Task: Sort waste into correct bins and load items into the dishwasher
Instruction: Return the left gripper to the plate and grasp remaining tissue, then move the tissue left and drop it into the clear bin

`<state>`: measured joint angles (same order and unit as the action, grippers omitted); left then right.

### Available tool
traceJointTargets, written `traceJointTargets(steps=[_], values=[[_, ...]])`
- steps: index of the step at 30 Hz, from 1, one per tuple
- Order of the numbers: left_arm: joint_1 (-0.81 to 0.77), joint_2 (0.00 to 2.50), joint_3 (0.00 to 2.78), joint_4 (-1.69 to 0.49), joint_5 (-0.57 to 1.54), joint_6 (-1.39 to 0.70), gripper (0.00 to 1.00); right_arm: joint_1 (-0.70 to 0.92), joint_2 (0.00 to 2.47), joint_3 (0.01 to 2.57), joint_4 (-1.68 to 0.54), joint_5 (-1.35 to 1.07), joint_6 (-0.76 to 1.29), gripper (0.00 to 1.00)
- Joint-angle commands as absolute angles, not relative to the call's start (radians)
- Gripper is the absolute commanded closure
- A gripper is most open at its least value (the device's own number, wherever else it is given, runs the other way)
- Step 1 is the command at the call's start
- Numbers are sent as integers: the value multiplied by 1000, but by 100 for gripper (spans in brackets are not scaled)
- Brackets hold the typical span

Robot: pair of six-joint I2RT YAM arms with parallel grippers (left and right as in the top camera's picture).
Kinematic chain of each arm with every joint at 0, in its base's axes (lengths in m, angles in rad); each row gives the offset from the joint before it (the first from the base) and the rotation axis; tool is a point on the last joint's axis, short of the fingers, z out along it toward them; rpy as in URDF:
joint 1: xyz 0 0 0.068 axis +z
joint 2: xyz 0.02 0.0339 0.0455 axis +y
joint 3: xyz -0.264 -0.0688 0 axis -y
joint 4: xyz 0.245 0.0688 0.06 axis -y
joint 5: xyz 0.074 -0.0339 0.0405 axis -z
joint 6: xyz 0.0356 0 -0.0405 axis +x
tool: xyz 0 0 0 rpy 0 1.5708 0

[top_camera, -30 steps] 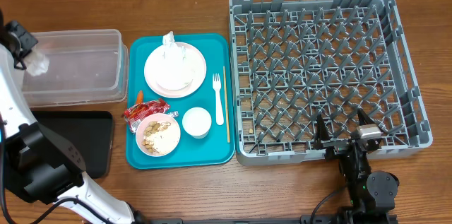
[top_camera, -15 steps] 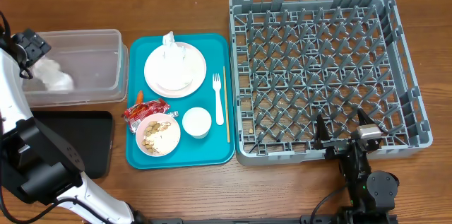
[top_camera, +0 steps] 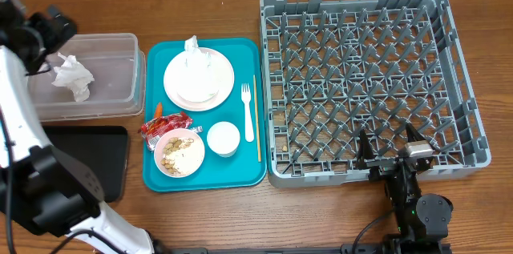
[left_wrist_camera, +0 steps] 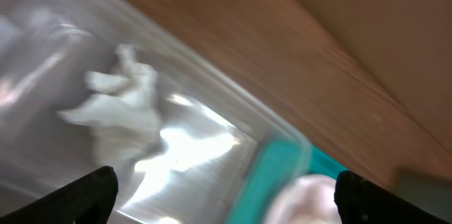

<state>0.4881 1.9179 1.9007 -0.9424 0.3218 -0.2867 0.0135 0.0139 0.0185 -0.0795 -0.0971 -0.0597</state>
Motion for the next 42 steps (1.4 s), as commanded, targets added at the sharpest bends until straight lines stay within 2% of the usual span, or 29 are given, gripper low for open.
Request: traceJointTargets(steps=[1,10,17,21,35,38,40,42], values=[[370,1839,1933,-981,364,-296,0,10,3,8,-75,-94,-57,0],[11,1872,1932,-1058,30,-266,0,10,3,8,-75,-94,-57,0],[-150,1953,1932,-1058,-90,-211,0,10,3,8,-75,-94,-57,0],[-171,2027,1932,-1058,-154,-211,0,10,3,8,-75,-94,-57,0],[-163,2222,1932,-1040,-154,-205,2,10,3,8,-75,-94,-56,0],[-163,2236,1932,-1033,-154,-205,10,10,3,8,-75,-94,-57,0],[-163,2236,1932,-1025,-154,-205,35,10,3,8,-75,-94,-56,0],[-163,2236,1933,-1015,-153,-206,53,10,3,8,-75,-94,-56,0]])
